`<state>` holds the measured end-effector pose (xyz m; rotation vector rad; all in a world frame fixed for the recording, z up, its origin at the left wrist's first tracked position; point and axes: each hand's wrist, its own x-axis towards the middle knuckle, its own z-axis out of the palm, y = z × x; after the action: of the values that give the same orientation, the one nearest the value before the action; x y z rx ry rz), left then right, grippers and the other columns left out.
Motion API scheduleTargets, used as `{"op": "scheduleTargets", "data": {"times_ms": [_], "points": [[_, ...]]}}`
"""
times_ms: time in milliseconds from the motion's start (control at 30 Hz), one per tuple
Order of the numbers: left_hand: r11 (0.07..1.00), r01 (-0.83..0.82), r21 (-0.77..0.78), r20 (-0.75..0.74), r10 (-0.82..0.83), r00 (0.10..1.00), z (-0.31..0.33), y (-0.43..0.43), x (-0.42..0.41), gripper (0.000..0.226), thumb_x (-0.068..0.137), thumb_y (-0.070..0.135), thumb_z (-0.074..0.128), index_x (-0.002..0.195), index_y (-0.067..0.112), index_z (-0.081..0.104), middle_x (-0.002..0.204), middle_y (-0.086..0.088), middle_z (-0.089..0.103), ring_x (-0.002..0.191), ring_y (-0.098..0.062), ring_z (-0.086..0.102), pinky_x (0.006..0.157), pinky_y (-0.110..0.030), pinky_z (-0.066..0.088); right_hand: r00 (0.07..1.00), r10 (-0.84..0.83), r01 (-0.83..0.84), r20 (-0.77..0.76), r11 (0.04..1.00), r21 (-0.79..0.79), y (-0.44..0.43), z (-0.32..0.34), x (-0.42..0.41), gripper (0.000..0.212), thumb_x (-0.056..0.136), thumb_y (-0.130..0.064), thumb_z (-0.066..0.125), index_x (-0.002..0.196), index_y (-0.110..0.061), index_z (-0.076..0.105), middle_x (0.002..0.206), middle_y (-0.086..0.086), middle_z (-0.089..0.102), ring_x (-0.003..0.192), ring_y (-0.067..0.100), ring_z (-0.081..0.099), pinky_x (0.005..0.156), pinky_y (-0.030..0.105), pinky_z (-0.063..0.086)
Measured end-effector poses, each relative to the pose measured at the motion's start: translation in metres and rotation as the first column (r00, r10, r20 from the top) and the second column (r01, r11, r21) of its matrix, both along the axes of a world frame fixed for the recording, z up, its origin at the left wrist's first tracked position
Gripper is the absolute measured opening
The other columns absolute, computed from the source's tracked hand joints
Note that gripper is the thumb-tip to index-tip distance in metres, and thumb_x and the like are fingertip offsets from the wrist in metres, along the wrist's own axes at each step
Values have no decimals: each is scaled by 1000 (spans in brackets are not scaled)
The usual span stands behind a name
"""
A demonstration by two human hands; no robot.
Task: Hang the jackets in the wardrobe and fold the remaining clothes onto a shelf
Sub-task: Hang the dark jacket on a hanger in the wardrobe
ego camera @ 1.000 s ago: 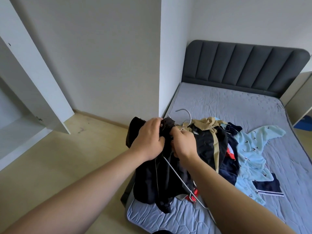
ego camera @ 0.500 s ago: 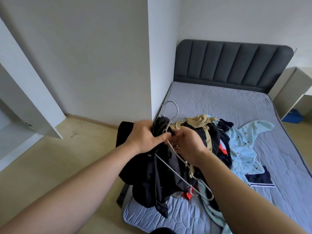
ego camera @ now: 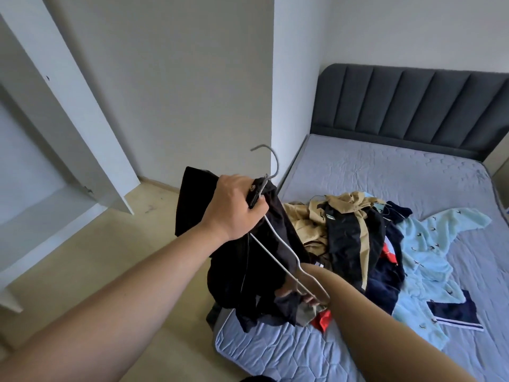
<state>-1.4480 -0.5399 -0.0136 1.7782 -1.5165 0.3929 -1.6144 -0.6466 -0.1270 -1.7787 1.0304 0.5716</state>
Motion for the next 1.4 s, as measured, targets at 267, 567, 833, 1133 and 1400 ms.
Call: {"op": "scheduleTargets", "data": {"times_ms": [267, 567, 833, 1133, 1400], "points": [[978, -150, -145, 41, 157, 987, 32, 25, 31, 27, 84, 20, 52, 66, 19, 32, 60, 4, 35, 60, -20, 36, 69, -36, 37, 998, 9, -11, -55, 999, -37, 33, -27, 26, 64, 94, -38, 69, 144, -3, 48, 138, 12, 58, 118, 25, 59, 92, 33, 47], [926, -345, -150, -36, 344, 938, 55, 71, 73, 25, 85, 14, 59, 65, 2, 49, 64, -3, 46, 66, -19, 38, 71, -34, 35, 937, -338, 344, -85, 862, 372, 69, -60, 61, 23, 94, -28, 71, 106, -10, 62, 90, 6, 64, 80, 22, 60, 74, 32, 45], [875, -477, -86, -73, 472, 879, 40, 141, 159, 38, 87, 21, 57, 59, 22, 30, 56, 12, 33, 59, -23, 37, 70, -31, 28, 913, -219, 277, 343, 952, -131, 73, -14, 170, 29, 102, -23, 41, 119, -9, 60, 116, 16, 65, 110, 35, 62, 93, 39, 46], [729, -682, 57, -142, 682, 717, 13, 217, 260, 43, 86, 45, 54, 57, 16, 40, 53, 1, 49, 56, -29, 51, 56, -33, 36, 882, 317, 126, 350, 557, -821, 66, 81, 283, 24, 105, -37, 32, 97, -17, 41, 67, 6, 56, 54, 19, 40, 73, 43, 47], [615, -768, 178, -122, 788, 603, -5, 254, 306, 47, 94, 55, 55, 61, 27, 37, 61, 7, 50, 61, -24, 53, 57, -33, 35, 781, 296, 68, 549, 834, -548, 88, 141, 389, 32, 93, -26, 61, 68, -12, 48, 64, 6, 45, 62, 23, 45, 56, 28, 32]]}}
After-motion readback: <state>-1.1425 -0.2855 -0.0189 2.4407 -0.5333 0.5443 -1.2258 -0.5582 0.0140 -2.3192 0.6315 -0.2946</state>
